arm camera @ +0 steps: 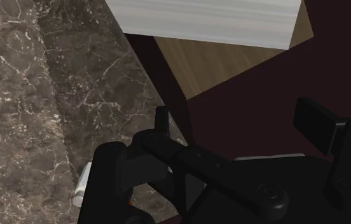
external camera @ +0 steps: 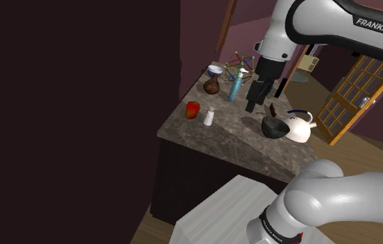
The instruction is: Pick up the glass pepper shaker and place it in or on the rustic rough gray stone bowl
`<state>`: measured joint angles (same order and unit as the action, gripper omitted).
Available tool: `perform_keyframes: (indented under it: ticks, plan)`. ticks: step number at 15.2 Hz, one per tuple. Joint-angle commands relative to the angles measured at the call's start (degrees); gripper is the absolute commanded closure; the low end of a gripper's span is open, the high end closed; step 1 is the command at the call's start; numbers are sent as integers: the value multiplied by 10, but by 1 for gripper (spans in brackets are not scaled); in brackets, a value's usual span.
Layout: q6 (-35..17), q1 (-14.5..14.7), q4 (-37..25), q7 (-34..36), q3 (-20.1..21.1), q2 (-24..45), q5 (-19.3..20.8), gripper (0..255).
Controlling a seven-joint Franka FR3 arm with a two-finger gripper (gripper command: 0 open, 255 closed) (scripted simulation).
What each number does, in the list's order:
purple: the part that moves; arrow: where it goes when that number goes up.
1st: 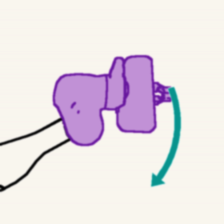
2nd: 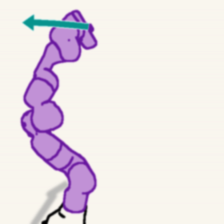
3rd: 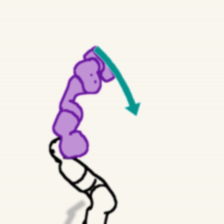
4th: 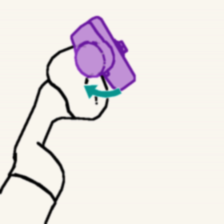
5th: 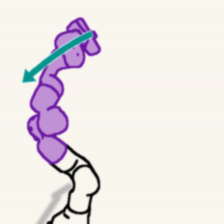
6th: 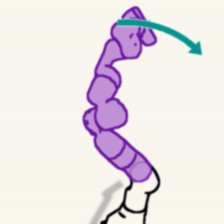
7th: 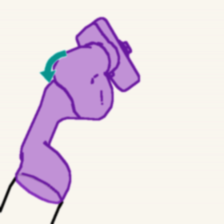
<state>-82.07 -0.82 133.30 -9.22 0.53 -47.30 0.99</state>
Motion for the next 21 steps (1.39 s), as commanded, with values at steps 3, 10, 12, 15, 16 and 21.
perform_keyframes:
  ticks: [3,10,12,15,16,21]
  plan:
    - [-41,-4,15,-12,-12,17,10,0]
    - [-185,-17,43,-52,-53,102,39,0]
    - [-226,-20,43,-63,-65,132,45,0]
    - [-284,-24,37,-80,-82,183,50,0]
    - [-302,-25,33,-86,-88,200,51,0]
    - [-389,-27,2,-117,-115,295,46,0]
